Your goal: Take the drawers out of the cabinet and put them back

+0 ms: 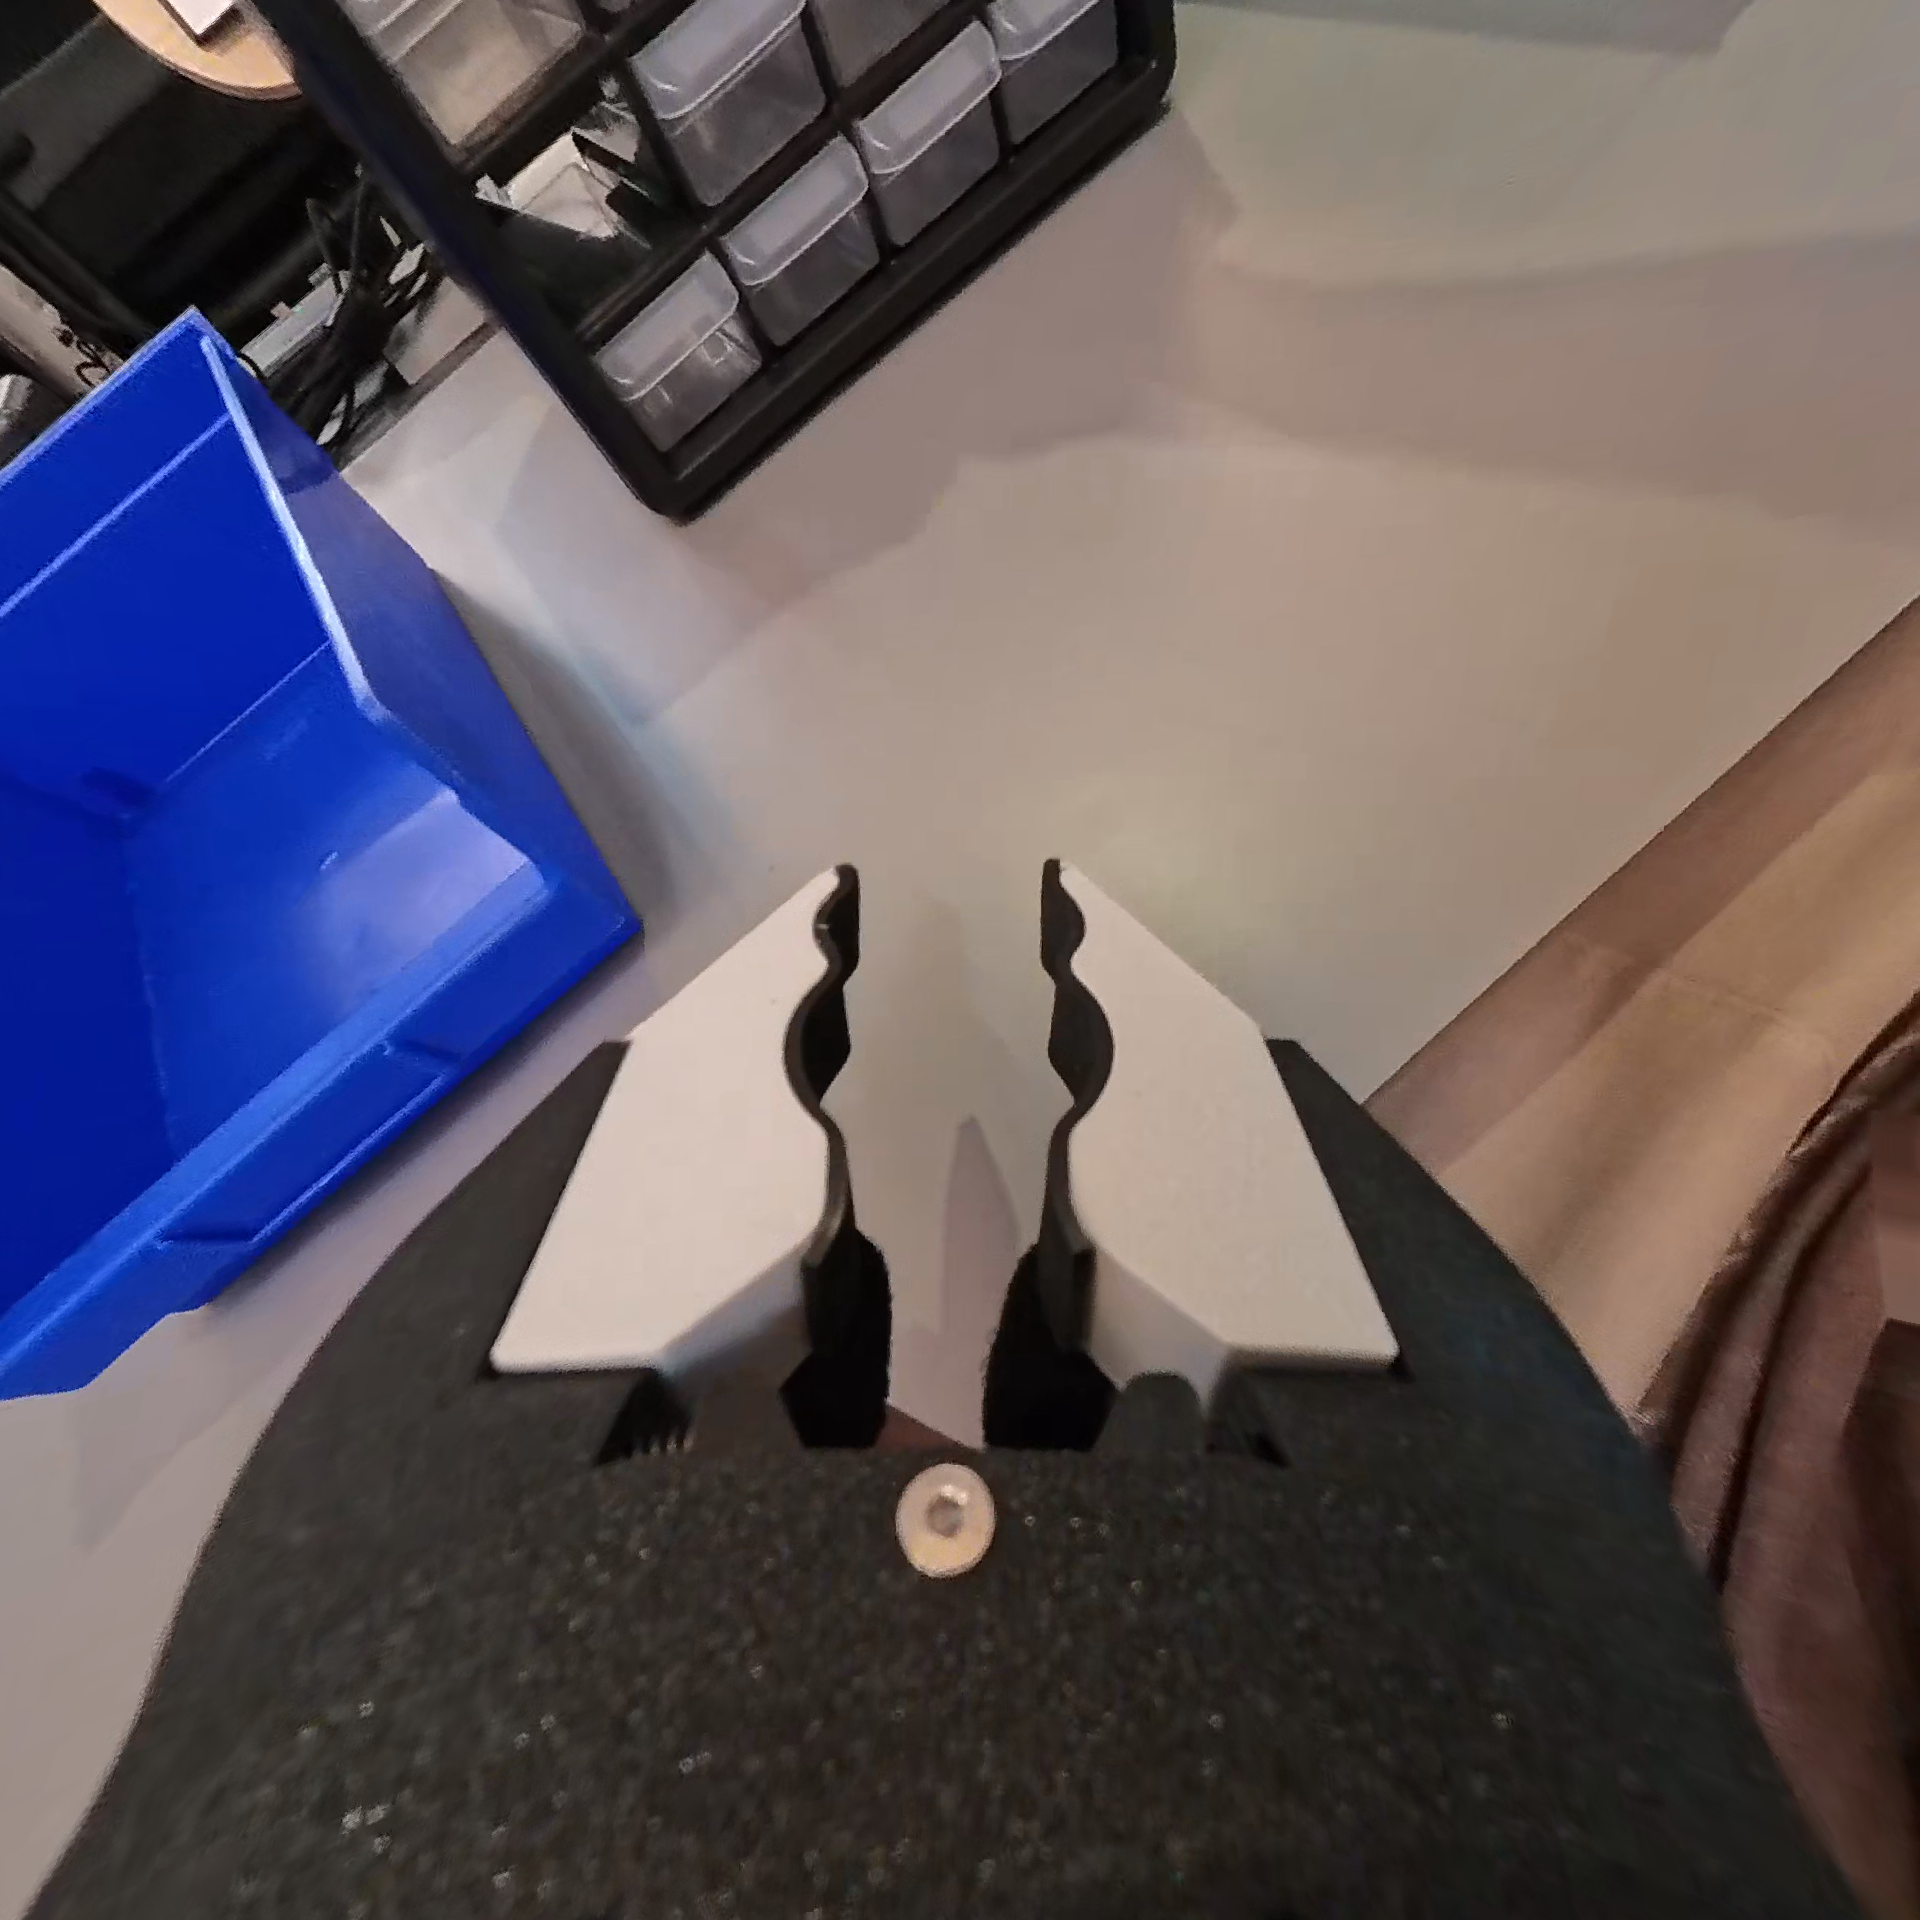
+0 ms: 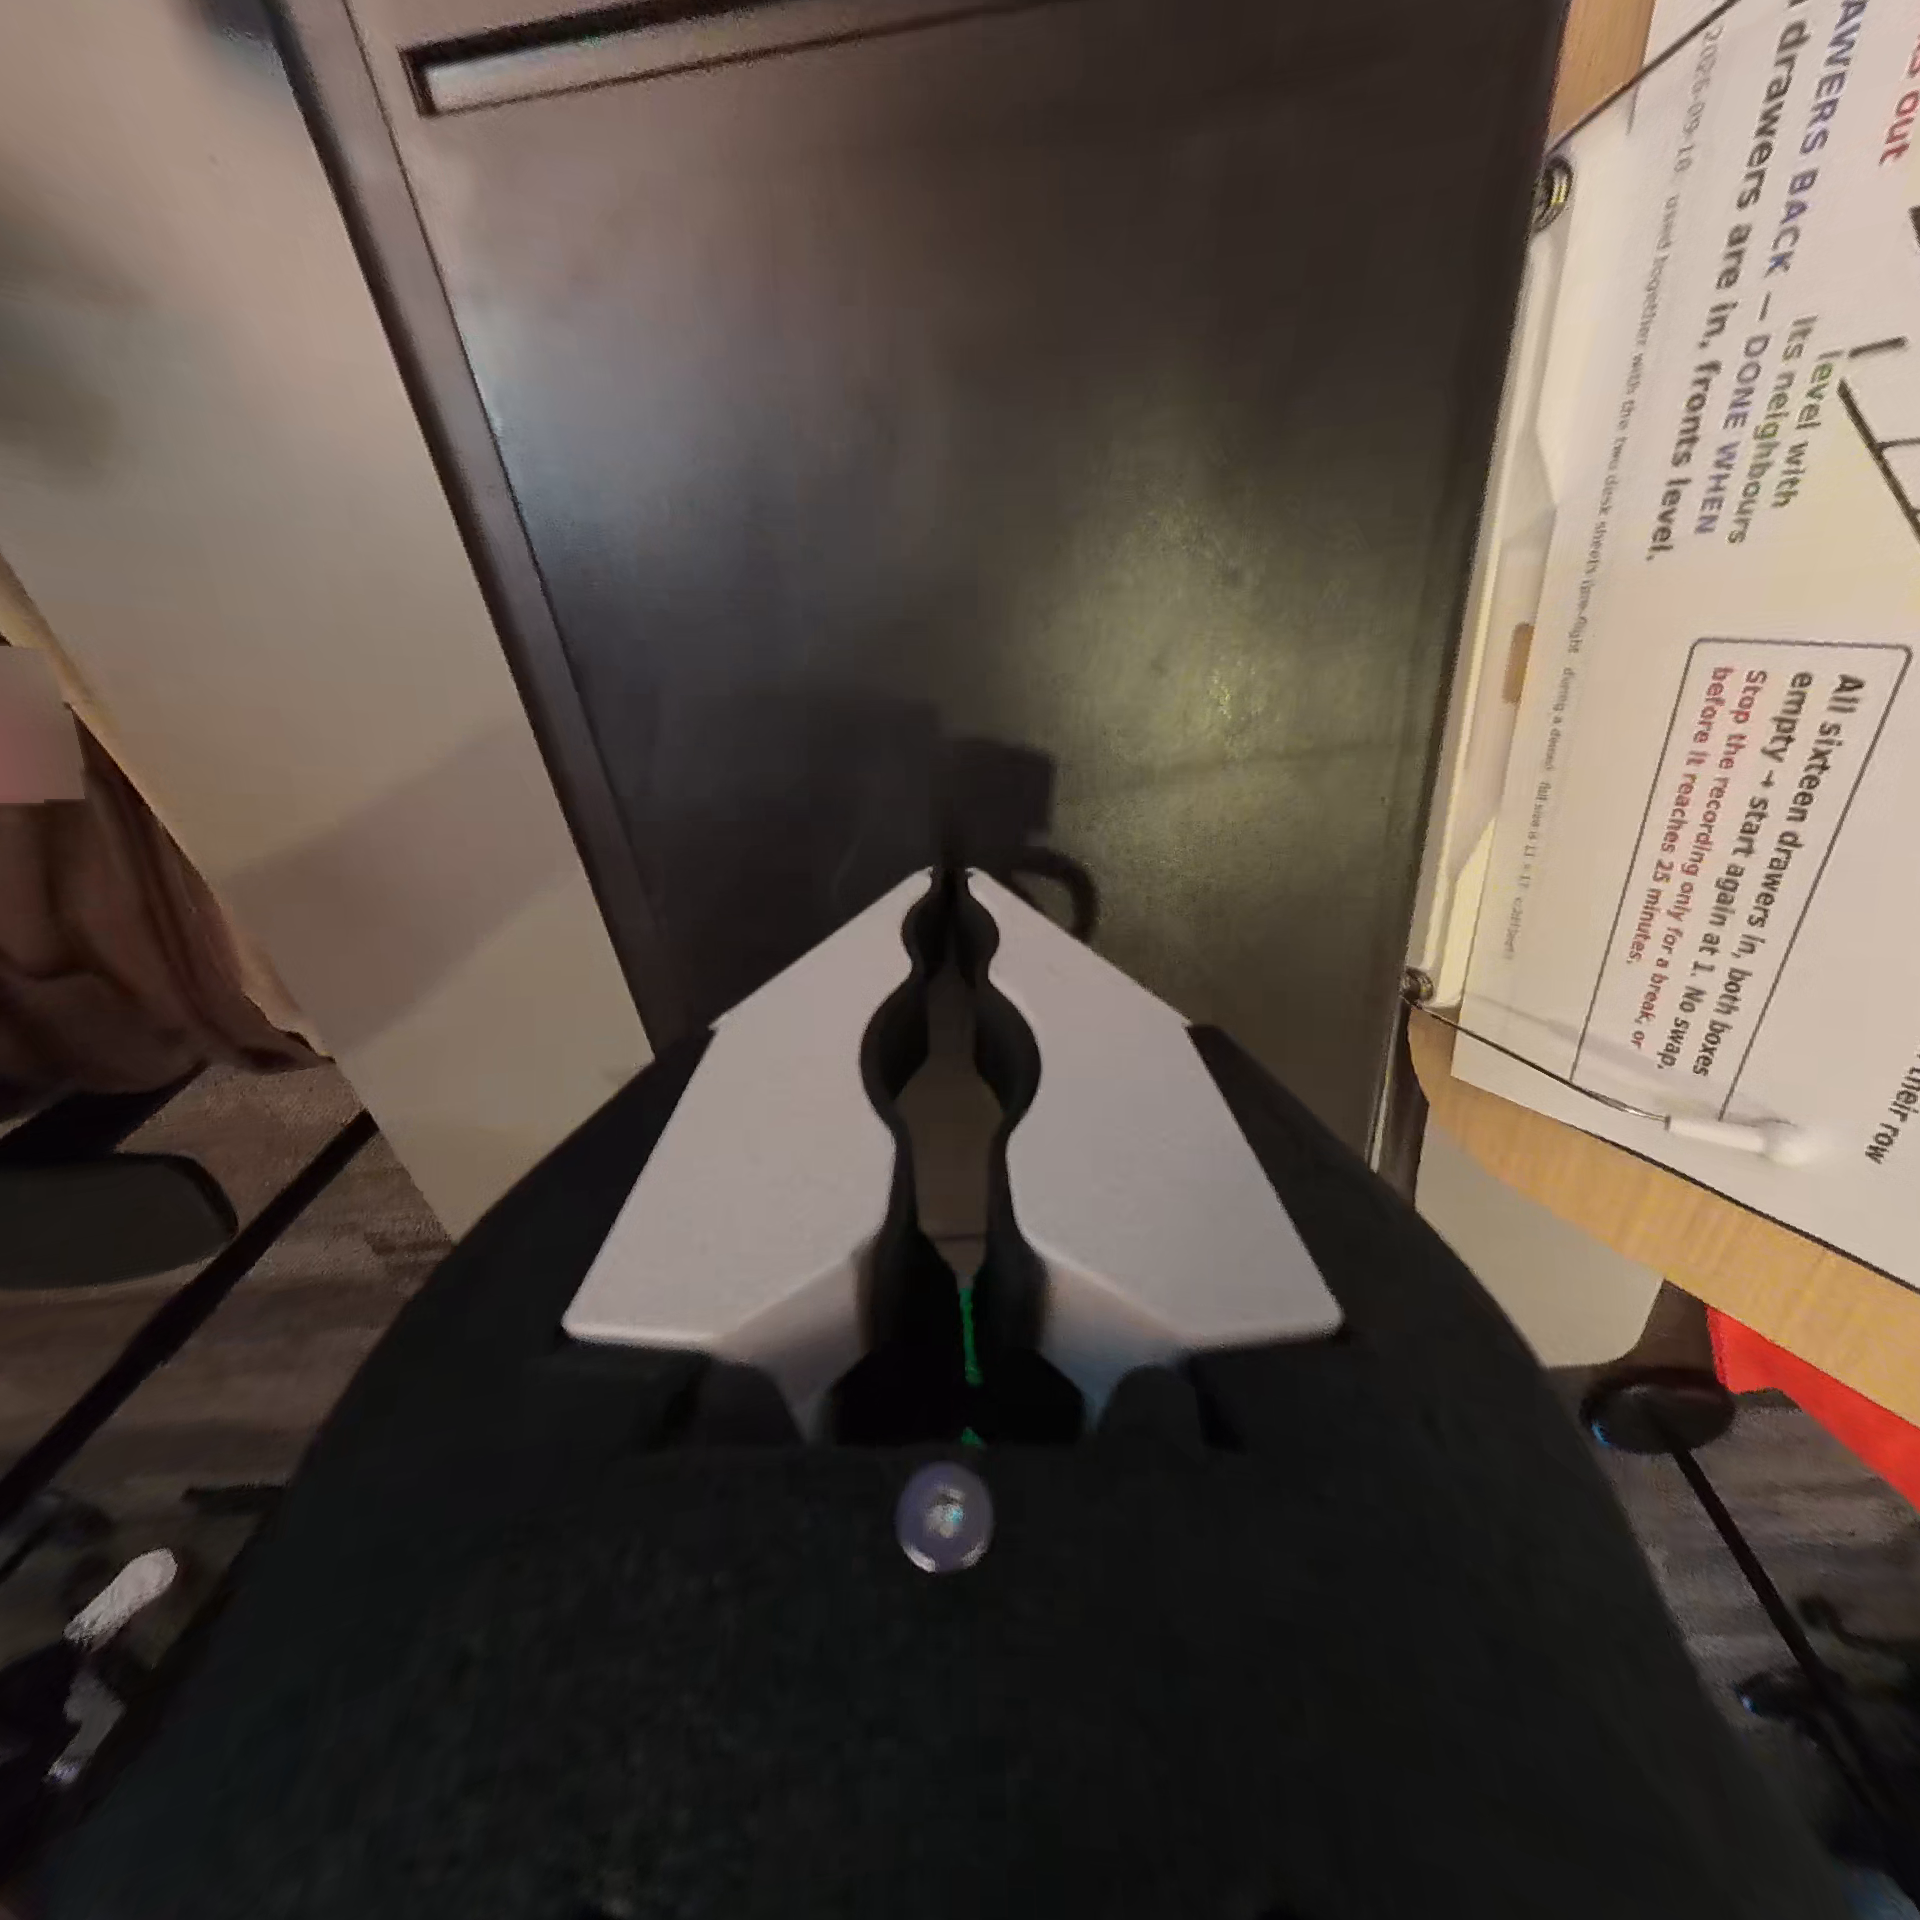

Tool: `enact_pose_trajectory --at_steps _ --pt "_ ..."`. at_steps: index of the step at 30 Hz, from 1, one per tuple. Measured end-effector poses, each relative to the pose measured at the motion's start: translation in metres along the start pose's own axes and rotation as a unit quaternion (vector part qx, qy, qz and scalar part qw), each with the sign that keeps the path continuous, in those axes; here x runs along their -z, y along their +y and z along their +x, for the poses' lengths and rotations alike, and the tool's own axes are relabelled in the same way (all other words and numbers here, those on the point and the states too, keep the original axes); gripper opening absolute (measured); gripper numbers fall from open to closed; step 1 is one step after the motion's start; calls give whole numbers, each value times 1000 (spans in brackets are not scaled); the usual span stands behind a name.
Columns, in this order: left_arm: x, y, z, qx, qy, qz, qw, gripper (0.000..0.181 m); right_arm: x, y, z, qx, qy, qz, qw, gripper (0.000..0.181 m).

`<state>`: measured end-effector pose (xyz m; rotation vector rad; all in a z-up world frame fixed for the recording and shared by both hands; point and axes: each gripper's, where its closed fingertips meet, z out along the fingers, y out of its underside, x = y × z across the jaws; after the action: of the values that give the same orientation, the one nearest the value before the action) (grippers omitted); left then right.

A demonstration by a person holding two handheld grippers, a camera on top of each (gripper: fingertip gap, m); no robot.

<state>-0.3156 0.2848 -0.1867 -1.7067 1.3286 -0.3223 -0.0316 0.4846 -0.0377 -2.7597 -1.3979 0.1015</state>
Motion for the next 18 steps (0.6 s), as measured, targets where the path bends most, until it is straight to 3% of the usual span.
enact_pose_trajectory --at_steps 7,12,14,18 --pt "-21 -13 7 -3 27 0 1000 33 0 0 0 7 40 -52 998 0" --pt "-50 -48 -16 -121 -63 9 991 33 0 0 0 -43 53 -62 996 0" --pt "-62 -76 -31 -223 -131 33 965 30 0 0 0 -47 61 -51 996 0" --pt "-103 -123 -48 -407 -239 53 880 22 0 0 1 -49 80 -43 995 0"
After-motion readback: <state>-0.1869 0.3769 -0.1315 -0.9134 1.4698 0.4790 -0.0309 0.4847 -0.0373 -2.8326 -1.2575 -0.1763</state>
